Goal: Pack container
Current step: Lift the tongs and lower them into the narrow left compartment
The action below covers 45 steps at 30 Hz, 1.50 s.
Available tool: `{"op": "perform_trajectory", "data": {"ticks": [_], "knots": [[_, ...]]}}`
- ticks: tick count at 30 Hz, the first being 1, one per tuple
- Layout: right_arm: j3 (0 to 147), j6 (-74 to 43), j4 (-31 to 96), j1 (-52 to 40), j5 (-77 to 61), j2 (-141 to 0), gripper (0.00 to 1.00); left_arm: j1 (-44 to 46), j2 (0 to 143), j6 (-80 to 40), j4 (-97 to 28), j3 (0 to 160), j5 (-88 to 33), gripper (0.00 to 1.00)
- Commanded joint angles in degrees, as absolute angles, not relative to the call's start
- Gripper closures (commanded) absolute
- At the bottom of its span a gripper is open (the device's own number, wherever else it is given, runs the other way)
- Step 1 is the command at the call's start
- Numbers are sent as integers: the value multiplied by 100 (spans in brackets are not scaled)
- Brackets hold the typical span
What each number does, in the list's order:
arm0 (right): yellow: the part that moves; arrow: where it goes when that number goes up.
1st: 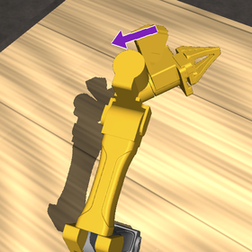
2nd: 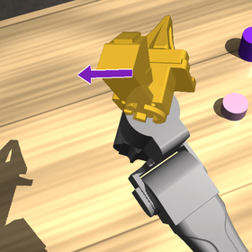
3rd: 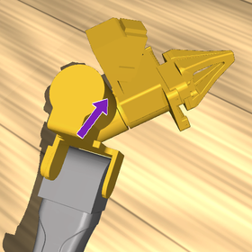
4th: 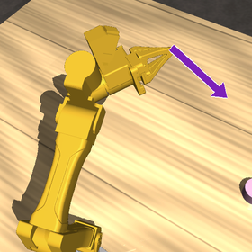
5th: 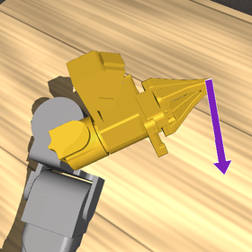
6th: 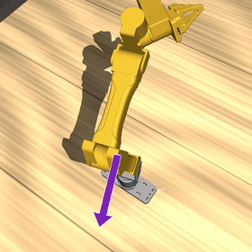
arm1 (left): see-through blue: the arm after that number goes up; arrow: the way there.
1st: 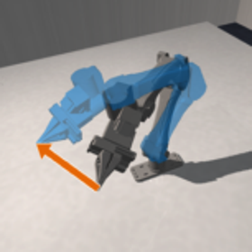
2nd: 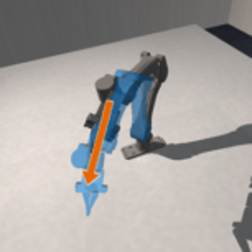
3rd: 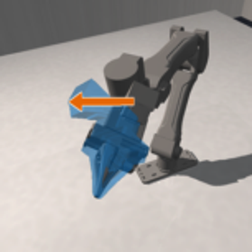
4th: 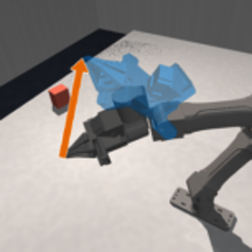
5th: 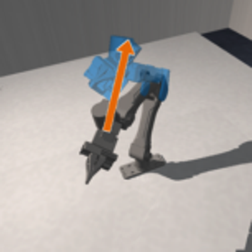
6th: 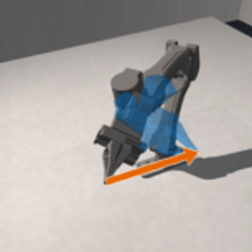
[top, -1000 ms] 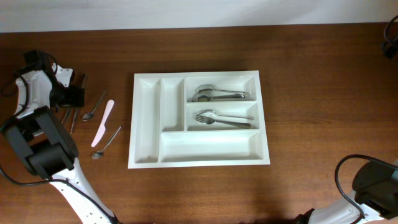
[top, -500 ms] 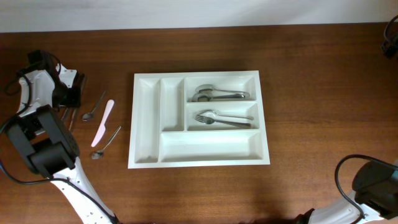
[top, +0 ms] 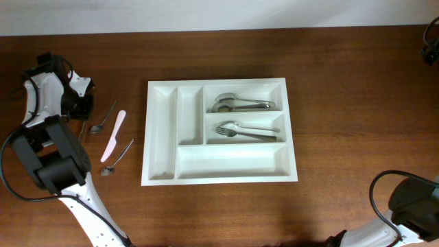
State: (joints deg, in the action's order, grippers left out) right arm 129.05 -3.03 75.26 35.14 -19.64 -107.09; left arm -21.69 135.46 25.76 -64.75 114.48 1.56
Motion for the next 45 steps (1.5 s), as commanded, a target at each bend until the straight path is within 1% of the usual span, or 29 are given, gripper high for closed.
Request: {"op": "perform_trajectory", "data": {"ticks": [1, 3, 7, 10, 13, 15, 19, 24, 26, 30, 32, 36, 41, 43, 45], "knots": [[12879, -349, 7526, 3527, -2038, -10720, 1, -2152, 13509, 2515, -6742, 12097, 158, 98], [12879, -349, 7526, 3527, -2036, -10720, 1, -2150, 13426, 2493, -7059, 12523, 154, 98], [12879, -349, 7524, 3527, -2038, -10720, 1, -2071, 13179, 1986, -7937, 13574, -25, 98], [12879, -349, 7526, 3527, -2038, -10720, 1, -1931, 13015, 1640, -8582, 14094, -930, 98], [12879, -349, 7526, 3527, -2038, -10720, 1, -1614, 12886, 1369, -9008, 14219, -1944, 98], [12879, -349, 7526, 3527, -2036, -10720, 1, -1378, 12888, 1181, -9179, 14217, -2084, 98], [12879, -349, 7524, 3527, -2038, -10720, 1, -624, 12905, 1059, -9327, 14011, -1848, 98], [12879, -349, 7524, 3527, -2038, -10720, 1, 353, 12903, 532, -9445, 13782, -266, 98], [12879, -349, 7526, 3527, -2038, -10720, 1, 674, 12890, 515, -9590, 13782, 104, 98], [12879, -349, 7526, 3527, -2038, -10720, 1, 1127, 12698, 517, -9673, 13782, 263, 98], [12879, -349, 7526, 3527, -2038, -10720, 1, 1387, 12372, 515, -9673, 13782, 263, 98], [12879, -349, 7526, 3527, -2038, -10720, 1, 1629, 11657, 416, -9673, 13620, 305, 98], [12879, -349, 7526, 3527, -2038, -10720, 1, 1653, 10492, 19, -9644, 12571, 637, 98], [12879, -349, 7526, 3527, -2038, -10720, 1, 1603, 10171, -130, -9378, 11998, 642, 98], [12879, -349, 7526, 3527, -2038, -10720, 1, 1570, 9935, -309, -8777, 11253, 648, 96]]}}
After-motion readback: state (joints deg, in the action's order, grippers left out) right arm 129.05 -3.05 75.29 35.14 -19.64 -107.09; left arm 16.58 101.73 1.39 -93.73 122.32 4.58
